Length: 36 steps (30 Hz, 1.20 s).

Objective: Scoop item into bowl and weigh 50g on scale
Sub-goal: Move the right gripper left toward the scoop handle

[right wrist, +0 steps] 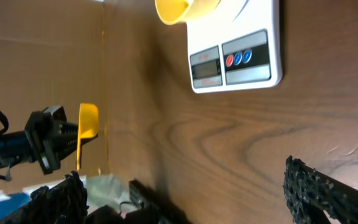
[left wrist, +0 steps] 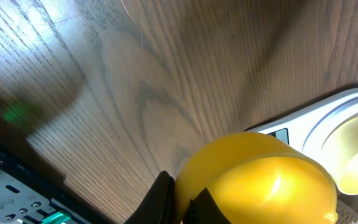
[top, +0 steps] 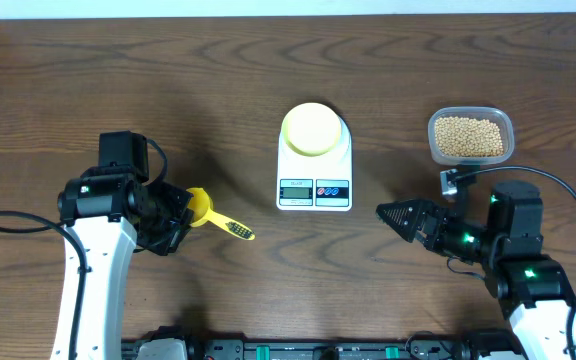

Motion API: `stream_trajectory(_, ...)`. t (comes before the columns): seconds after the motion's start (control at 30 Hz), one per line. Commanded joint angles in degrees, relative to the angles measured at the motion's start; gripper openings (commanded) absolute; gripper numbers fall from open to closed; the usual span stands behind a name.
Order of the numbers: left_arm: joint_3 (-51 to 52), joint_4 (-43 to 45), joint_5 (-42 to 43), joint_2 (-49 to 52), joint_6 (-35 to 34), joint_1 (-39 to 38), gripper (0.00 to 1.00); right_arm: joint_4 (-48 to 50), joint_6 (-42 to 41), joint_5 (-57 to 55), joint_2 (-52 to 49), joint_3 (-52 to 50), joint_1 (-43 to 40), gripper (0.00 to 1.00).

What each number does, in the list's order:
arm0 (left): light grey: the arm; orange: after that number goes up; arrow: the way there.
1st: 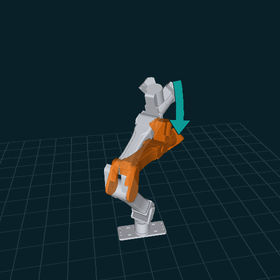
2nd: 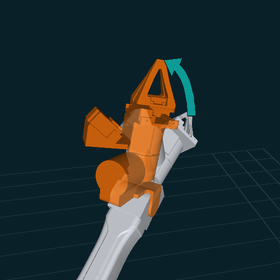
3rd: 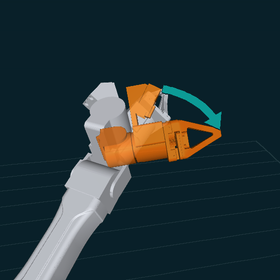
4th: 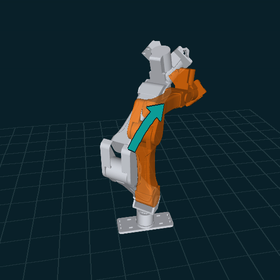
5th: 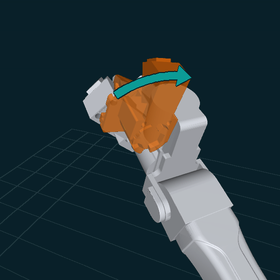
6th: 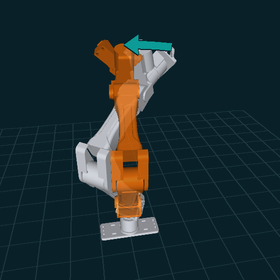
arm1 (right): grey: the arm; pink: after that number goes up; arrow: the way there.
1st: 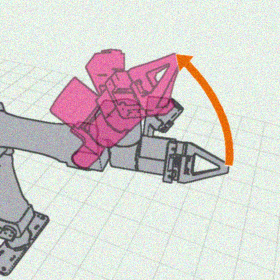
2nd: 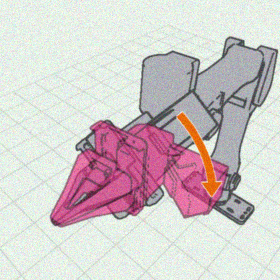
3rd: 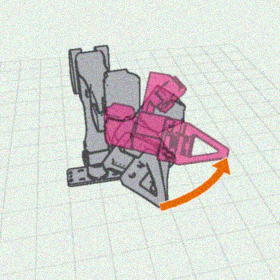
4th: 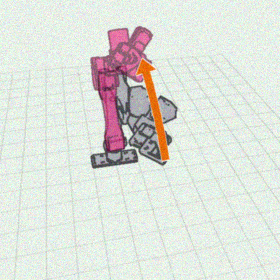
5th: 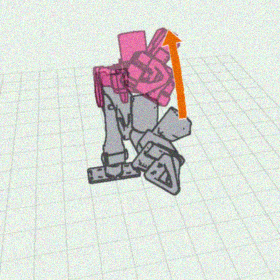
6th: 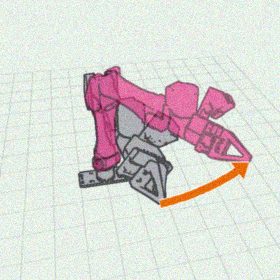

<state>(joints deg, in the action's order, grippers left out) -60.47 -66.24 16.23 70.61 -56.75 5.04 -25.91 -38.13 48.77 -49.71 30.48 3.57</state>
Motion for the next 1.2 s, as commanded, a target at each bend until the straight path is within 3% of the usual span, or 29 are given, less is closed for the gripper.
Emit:
stream_trajectory(0.0, -0.5, -0.4, -0.2, -0.3, 0.5, -0.1, 0.07, 0.5, -1.7, 2.6, -1.2, 1.3, 1.3, 0.99)
stream_trajectory(0.27, -0.5, -0.3, -0.2, -0.3, -2.8, -0.1, 0.07, 5.4, -1.7, 1.7, -1.9, 1.3, 7.5, 0.99)
stream_trajectory(0.6, 0.2, -0.4, -0.2, -0.3, -4.9, -0.2, 0.07, 15.3, -9.5, -9.4, -2.0, 1.3, 20.5, 0.99)
stream_trajectory(0.93, 0.2, -0.3, -0.4, -0.2, -8.2, -4.6, 0.07, 16.9, -29.6, -25.4, -4.4, 1.3, 32.7, 0.81)
stream_trajectory(1.17, 0.2, 2.3, -0.4, -0.2, -8.5, -8.3, 0.07, 28.0, -30.7, -26.4, -11.2, 1.3, 40.1, 0.8)
